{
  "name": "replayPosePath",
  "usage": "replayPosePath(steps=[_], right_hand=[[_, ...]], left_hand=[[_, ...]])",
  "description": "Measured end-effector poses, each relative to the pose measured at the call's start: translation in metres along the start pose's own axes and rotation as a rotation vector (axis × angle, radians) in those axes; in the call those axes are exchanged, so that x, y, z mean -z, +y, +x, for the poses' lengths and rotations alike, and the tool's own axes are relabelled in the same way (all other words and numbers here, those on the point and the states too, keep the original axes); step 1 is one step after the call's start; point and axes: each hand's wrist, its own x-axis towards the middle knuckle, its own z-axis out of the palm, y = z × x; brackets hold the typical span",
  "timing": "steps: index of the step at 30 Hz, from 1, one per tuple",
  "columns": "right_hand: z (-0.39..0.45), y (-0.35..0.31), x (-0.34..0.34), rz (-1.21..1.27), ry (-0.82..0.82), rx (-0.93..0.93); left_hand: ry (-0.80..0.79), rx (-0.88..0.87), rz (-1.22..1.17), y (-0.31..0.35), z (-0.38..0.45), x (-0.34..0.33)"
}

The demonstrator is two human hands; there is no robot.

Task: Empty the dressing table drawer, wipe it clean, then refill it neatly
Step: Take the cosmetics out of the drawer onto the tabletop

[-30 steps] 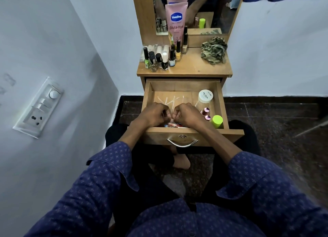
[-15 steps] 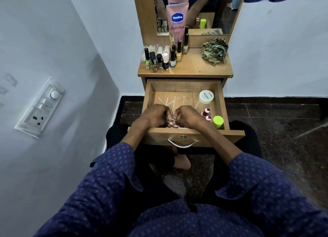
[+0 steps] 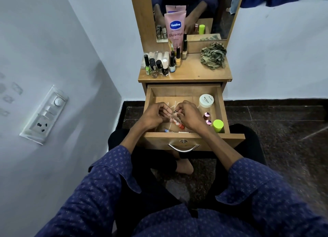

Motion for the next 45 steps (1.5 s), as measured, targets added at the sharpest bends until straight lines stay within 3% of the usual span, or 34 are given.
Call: replayPosePath(steps=[4, 9, 15, 20, 33, 45], right_hand=[[0.000, -0.002, 0.004, 0.050, 0.126, 0.031], [0.000, -0.007, 0.006, 0.115, 0.274, 0.097], [0.017, -0.021, 0.038, 0.198, 0.424, 0.133], [0.055, -0.027, 0.086, 0.248, 0.523, 0.077], [0.148, -0.013, 0.155, 0.138, 0.558, 0.042], [0.188, 0.008, 0.153, 0.095, 0.496, 0.094]], left_hand=[[0.142, -0.021, -0.075, 0.004, 0.001, 0.006], [0.250, -0.068, 0.000, 0.017, 0.001, 0.012], [0.354, -0.302, 0.253, 0.063, 0.022, 0.035], [0.450, -0.398, 0.486, 0.102, 0.052, 0.056], [0.516, -0.452, 0.682, 0.162, 0.127, 0.059], [0.501, -0.368, 0.748, 0.163, 0.173, 0.051]])
